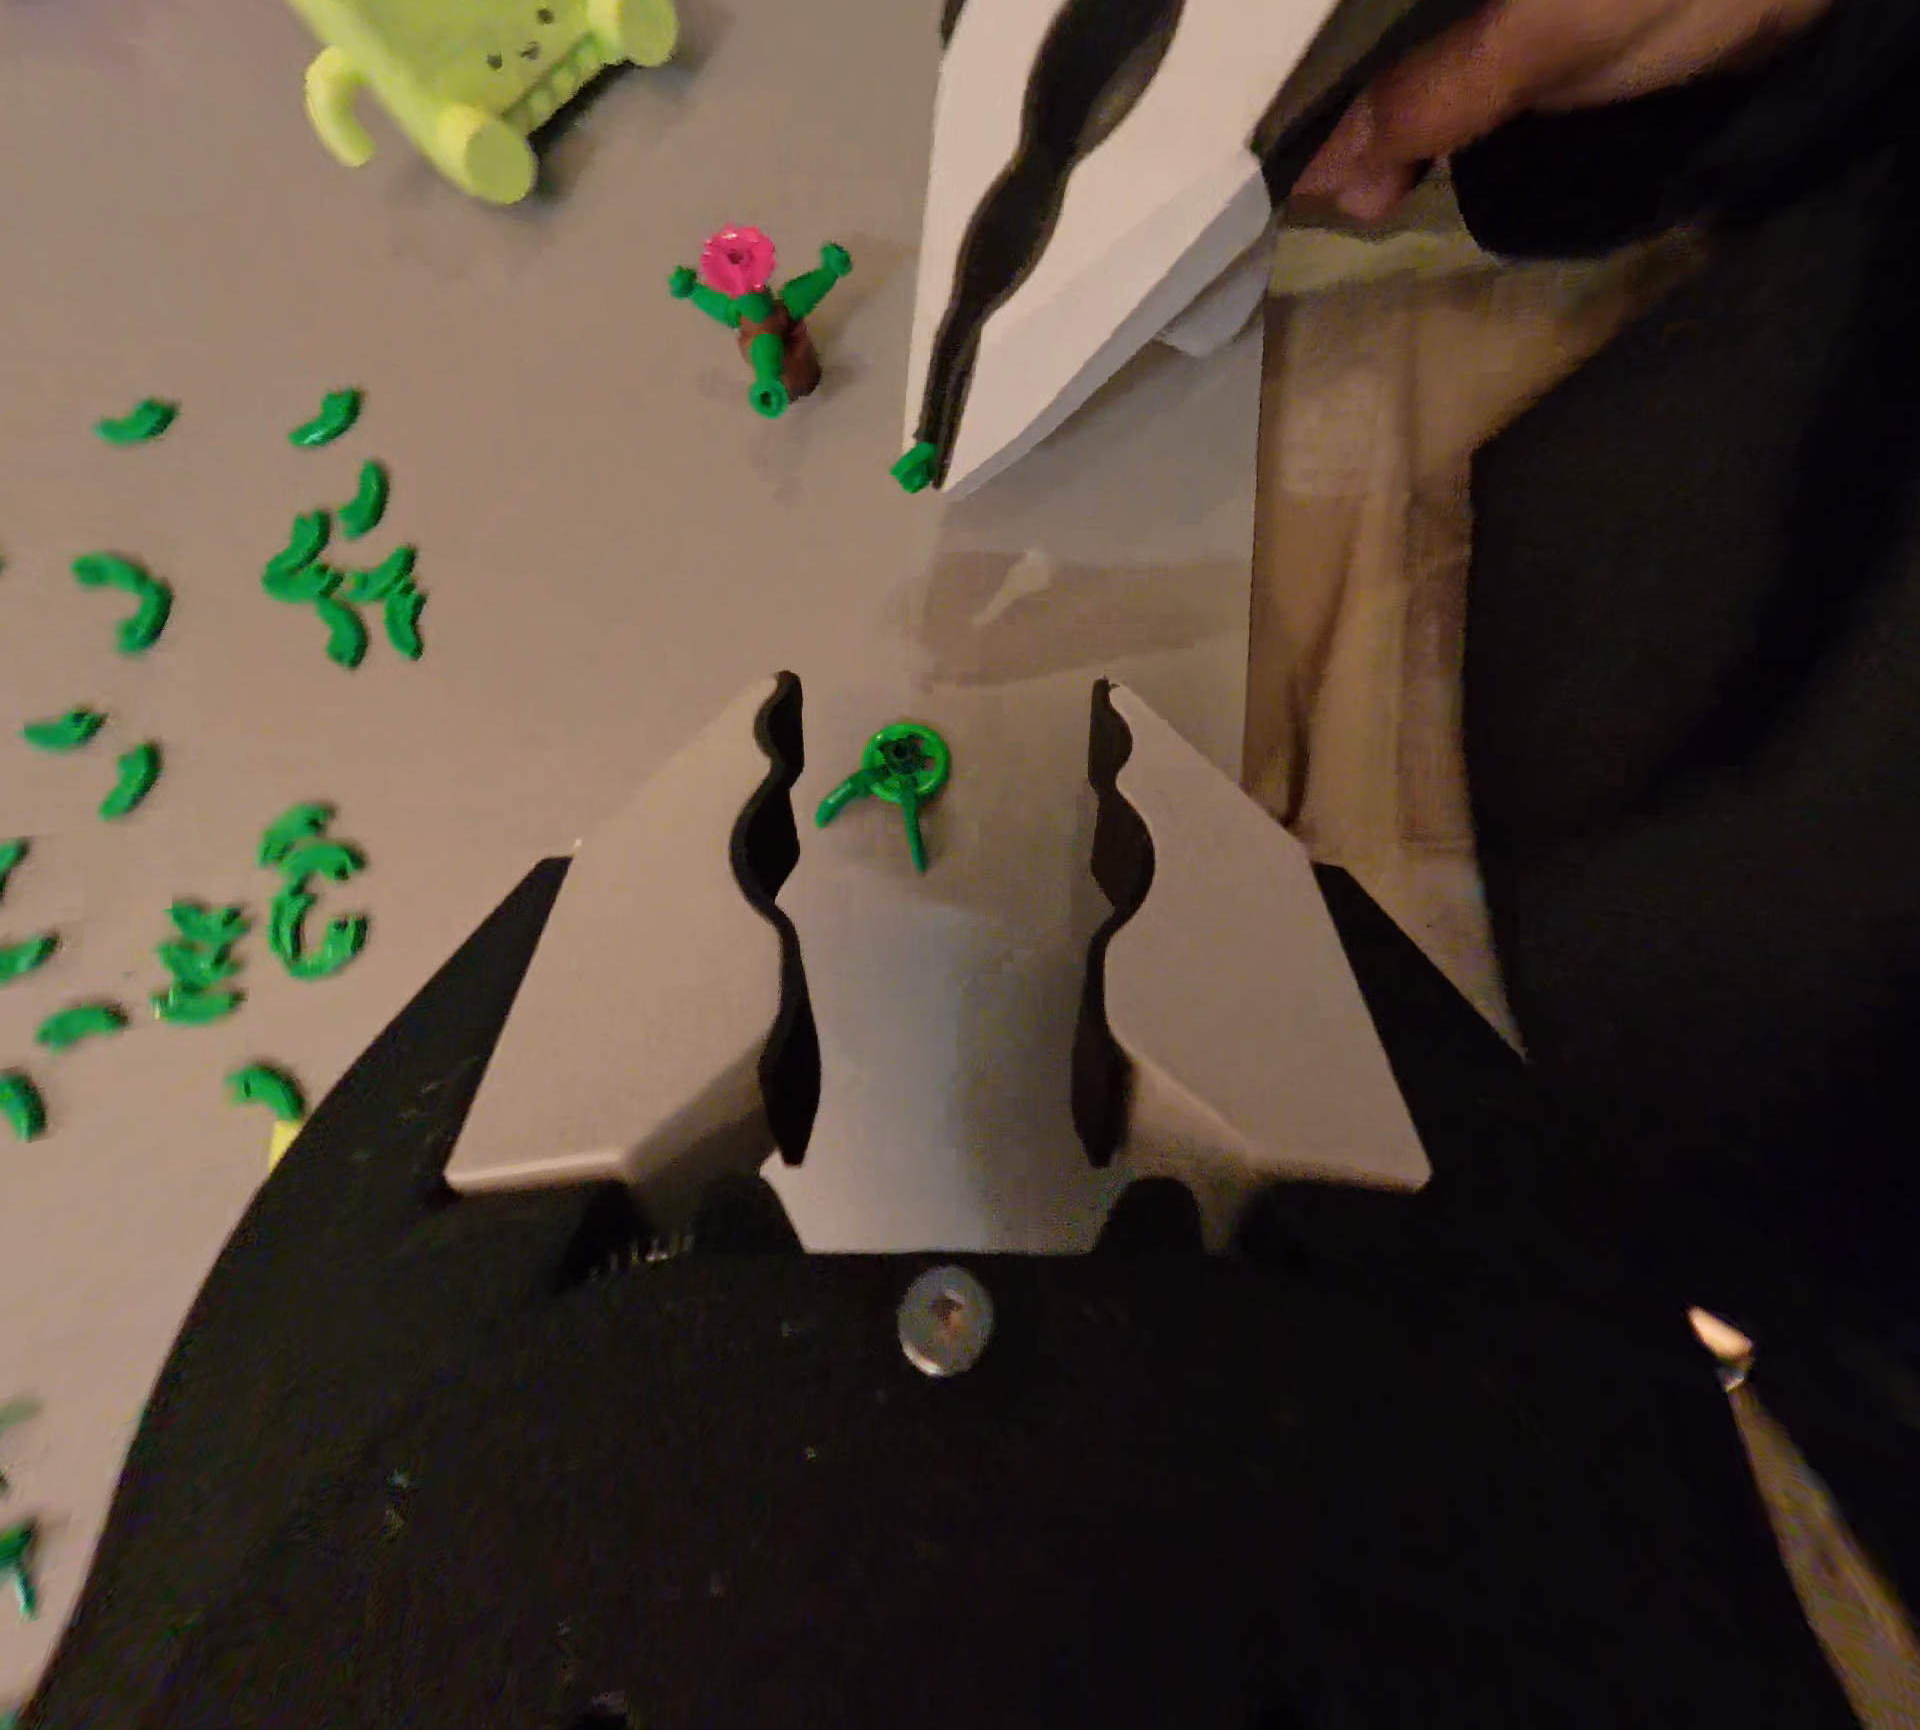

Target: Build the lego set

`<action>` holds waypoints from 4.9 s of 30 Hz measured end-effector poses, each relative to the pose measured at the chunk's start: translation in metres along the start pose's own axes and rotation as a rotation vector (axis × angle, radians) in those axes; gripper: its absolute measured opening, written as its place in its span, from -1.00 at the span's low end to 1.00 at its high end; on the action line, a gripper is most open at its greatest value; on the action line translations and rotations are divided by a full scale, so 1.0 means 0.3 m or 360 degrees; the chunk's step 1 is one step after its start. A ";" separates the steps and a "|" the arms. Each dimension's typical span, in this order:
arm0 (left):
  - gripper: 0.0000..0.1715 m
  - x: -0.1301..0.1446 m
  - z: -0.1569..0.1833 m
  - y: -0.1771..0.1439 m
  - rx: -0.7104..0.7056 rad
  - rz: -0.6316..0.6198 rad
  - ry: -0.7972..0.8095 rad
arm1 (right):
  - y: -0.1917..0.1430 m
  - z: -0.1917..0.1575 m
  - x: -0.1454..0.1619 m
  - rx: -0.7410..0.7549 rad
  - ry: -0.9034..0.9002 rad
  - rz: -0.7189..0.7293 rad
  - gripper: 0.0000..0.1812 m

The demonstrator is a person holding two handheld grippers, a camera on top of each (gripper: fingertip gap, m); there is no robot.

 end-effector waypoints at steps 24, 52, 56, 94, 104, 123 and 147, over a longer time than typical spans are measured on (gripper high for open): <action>-0.73 0.103 0.011 -0.007 0.0237 -0.0399 0.0178 | -0.001 0.004 0.002 -0.0022 0.0029 0.0011 -0.99; -0.79 0.095 0.068 0.021 0.0109 0.0207 -0.0036 | 0.062 -0.081 0.057 -0.0232 -0.0095 -0.0352 -0.99; -0.79 0.096 0.080 0.030 0.0115 0.0186 0.0020 | 0.067 -0.108 0.064 -0.0320 -0.0098 -0.0356 -0.99; -0.77 0.097 0.053 0.043 0.0067 0.0144 -0.0084 | 0.105 -0.098 0.051 -0.0180 0.0130 -0.0572 -0.99; -0.66 0.100 0.065 0.042 0.0111 0.0132 -0.0107 | 0.112 -0.099 0.045 -0.0163 0.0141 -0.0626 -0.99; -0.48 0.115 0.065 -0.023 0.0436 0.0131 -0.0176 | 0.117 -0.101 0.042 -0.0112 0.0086 -0.0610 -0.99; -0.78 0.060 -0.013 0.061 0.0785 -0.0033 0.0499 | 0.108 -0.100 0.050 -0.0133 0.0099 -0.0581 -0.99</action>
Point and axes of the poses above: each gripper's, where its closed fingertips meet, y out along the fingers, x out of its underside, z = x × y across the jaws, the point moved 7 cm from there along -y, back along the fingers, and after that the axes turned 5 degrees about -z, right-handed, at the moved point
